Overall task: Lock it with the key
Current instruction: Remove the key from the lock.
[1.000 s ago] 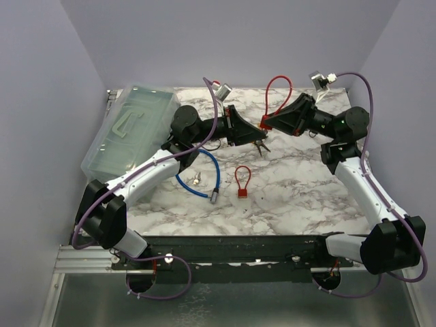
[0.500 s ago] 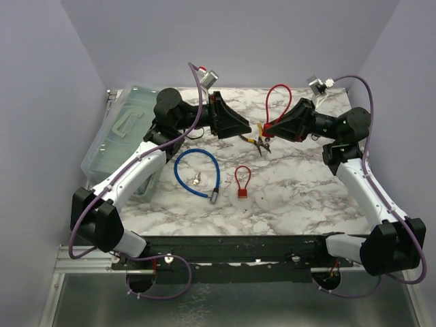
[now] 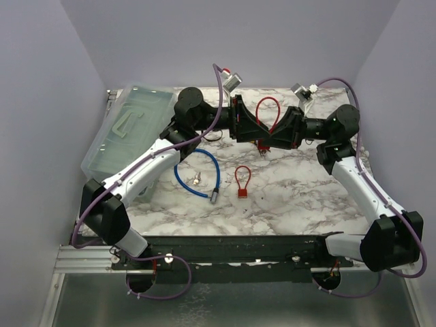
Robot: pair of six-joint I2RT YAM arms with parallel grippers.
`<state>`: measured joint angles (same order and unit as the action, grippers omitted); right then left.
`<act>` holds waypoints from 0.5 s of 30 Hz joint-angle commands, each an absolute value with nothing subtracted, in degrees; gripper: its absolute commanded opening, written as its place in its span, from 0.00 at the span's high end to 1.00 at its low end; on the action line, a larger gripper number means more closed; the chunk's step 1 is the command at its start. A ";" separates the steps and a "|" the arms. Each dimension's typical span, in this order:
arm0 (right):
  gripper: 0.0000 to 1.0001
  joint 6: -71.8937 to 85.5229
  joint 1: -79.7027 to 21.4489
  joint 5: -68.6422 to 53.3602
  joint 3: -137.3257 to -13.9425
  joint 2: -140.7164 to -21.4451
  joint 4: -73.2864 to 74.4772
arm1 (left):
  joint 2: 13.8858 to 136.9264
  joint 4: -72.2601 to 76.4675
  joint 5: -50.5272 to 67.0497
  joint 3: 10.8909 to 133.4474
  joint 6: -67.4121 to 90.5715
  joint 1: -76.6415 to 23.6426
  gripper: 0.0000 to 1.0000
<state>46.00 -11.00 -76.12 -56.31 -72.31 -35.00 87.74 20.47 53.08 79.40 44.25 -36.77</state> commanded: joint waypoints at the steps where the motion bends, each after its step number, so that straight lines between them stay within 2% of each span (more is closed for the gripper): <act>1: 1.00 42.49 -11.94 -78.44 -58.08 -72.40 -31.94 | 88.98 20.30 50.16 82.27 43.41 -37.30 0.45; 11: 1.00 37.98 -13.79 -78.22 -59.93 -73.24 -26.51 | 90.16 20.79 50.16 82.63 44.02 -38.76 0.65; 15: 1.00 37.67 -13.90 -78.47 -60.71 -73.63 -26.08 | 90.38 20.76 49.79 82.14 44.39 -38.92 0.67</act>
